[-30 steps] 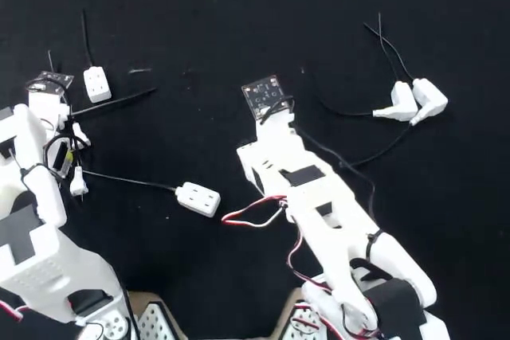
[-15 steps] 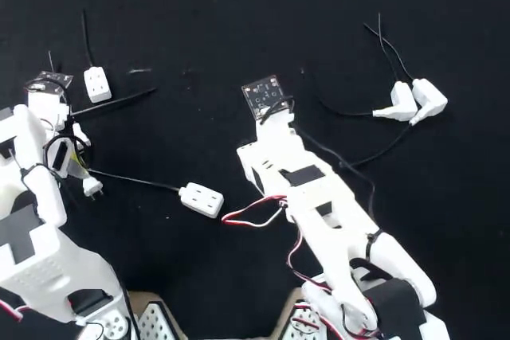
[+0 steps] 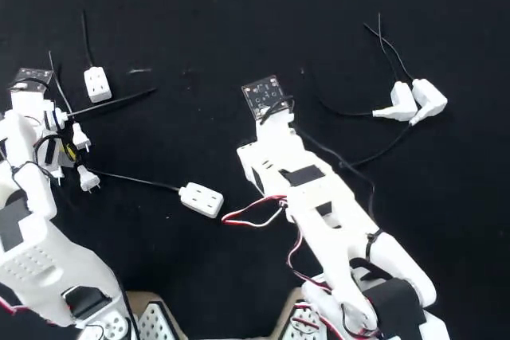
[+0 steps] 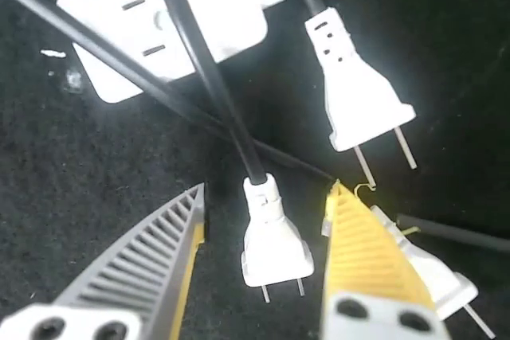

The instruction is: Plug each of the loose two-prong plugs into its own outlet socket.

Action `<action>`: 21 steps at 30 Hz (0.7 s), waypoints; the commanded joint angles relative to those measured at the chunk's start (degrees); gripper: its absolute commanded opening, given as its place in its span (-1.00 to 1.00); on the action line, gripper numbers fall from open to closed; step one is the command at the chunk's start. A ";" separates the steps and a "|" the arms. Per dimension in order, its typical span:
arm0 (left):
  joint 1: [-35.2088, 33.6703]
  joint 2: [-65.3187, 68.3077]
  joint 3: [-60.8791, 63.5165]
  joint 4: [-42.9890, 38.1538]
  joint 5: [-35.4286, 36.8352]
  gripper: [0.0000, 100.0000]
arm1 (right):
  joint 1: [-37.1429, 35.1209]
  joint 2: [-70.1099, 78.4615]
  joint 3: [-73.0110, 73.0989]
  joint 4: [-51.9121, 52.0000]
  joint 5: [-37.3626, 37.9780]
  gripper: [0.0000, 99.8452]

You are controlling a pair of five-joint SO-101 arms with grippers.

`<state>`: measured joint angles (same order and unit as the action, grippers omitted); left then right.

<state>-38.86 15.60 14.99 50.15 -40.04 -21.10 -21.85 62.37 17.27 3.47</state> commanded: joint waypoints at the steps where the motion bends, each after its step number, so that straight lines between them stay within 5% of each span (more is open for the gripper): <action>1: -1.01 1.23 -2.07 -1.14 1.05 -0.55 | 0.53 -2.07 -0.40 -0.09 0.00 -0.91; 6: -1.54 -1.41 -5.76 6.07 3.34 -0.96 | 0.53 -2.07 -0.48 -0.09 0.00 -0.91; 21: 5.85 -28.04 -6.81 35.96 6.24 -0.94 | 0.88 -2.59 -0.31 -0.09 0.00 -0.91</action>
<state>-38.07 -2.33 10.24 77.85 -34.59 -21.10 -21.85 62.37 17.27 3.47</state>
